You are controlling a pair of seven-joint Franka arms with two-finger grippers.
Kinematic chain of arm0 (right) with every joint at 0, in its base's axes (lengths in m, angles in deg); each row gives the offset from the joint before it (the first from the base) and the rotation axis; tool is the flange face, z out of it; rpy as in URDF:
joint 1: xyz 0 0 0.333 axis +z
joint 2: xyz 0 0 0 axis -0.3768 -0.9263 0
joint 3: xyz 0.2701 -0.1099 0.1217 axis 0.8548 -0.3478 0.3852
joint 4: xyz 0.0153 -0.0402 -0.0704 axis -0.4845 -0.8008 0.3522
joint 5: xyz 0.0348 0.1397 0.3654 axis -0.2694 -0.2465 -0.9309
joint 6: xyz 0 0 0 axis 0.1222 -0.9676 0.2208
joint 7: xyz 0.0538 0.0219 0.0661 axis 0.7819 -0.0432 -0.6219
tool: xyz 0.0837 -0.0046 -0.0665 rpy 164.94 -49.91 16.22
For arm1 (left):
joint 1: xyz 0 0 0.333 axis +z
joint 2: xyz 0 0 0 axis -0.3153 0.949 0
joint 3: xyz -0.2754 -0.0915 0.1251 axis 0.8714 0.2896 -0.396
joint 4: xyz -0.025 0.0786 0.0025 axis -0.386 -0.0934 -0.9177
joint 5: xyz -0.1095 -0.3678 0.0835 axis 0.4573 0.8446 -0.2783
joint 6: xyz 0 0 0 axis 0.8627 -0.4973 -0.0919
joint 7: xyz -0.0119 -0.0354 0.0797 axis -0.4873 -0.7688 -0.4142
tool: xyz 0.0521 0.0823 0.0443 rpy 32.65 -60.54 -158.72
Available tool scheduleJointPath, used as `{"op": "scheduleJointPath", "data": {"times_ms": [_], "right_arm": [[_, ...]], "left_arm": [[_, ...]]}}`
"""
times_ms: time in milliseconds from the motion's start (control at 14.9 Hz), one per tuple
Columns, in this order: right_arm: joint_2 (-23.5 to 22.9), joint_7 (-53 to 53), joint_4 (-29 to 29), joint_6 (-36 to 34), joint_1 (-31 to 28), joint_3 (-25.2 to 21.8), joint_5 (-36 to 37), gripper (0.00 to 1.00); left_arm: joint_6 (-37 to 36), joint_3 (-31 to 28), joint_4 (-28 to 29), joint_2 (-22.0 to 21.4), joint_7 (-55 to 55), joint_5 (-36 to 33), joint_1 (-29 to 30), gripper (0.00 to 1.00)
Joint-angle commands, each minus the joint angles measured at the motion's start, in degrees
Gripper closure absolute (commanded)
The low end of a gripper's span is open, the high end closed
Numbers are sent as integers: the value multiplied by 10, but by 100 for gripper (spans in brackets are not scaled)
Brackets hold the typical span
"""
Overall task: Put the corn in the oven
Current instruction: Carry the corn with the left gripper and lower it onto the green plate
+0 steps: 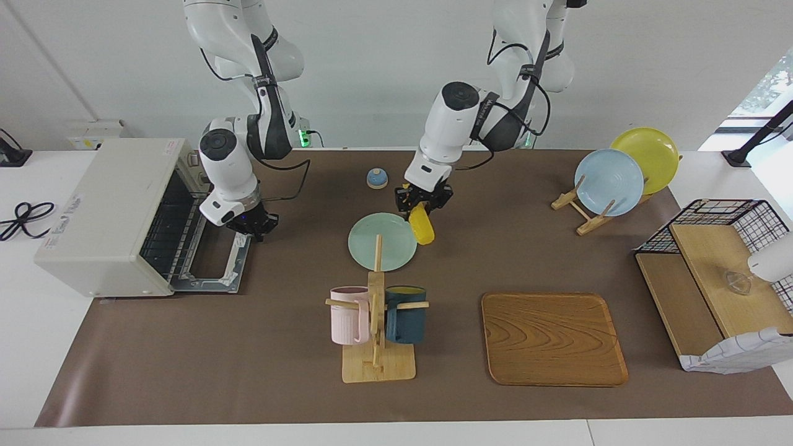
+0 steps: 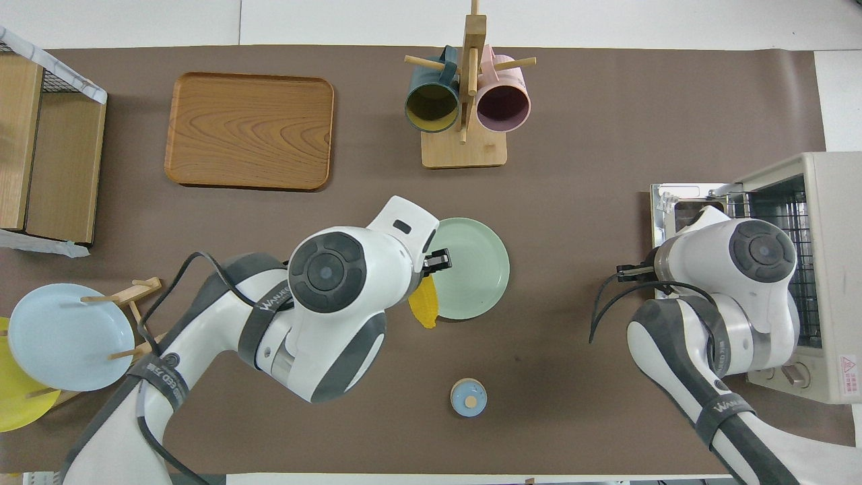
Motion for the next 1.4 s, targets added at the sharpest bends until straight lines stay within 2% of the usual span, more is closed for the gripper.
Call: {"op": "scheduleJointPath", "data": {"times_ms": [0, 67, 201, 268, 335, 468, 736, 1070, 1137, 1204, 1271, 1338], "right_arm": [[4, 28, 21, -14, 44, -5, -6, 100], [3, 30, 27, -19, 44, -5, -6, 100], [3, 27, 31, -21, 44, -4, -6, 74], [5, 27, 32, -26, 46, -4, -6, 52], [5, 22, 34, -28, 45, -4, -5, 15], [4, -1, 36, -26, 45, -5, -6, 0], [9, -2, 46, -17, 45, -4, -4, 0], [10, 9, 52, -47, 68, -1, -6, 0], [10, 6, 52, -43, 68, -1, -6, 0], [10, 1, 52, -43, 67, -1, -5, 0], [10, -8, 53, -43, 67, -1, -6, 0], [10, -11, 53, -42, 67, -1, -6, 0]], "left_arm": [[29, -11, -7, 25, 0, 7, -29, 100], [31, -11, -22, 44, 1, 7, -40, 100], [35, -12, -42, 68, 1, 5, -48, 100], [32, -12, -55, 82, -3, 5, -48, 100], [29, -12, -78, 103, -2, 2, -47, 100], [31, -12, -104, 135, 1, 3, -50, 100], [34, -12, -94, 136, -4, 2, -56, 100], [49, -12, -75, 133, -12, 2, -57, 100], [57, -12, -72, 132, -13, 2, -56, 97], [62, -12, -70, 132, -12, 2, -55, 46], [61, -12, -68, 132, -13, 2, -54, 0], [61, -13, -68, 132, -13, 2, -54, 0]]}}
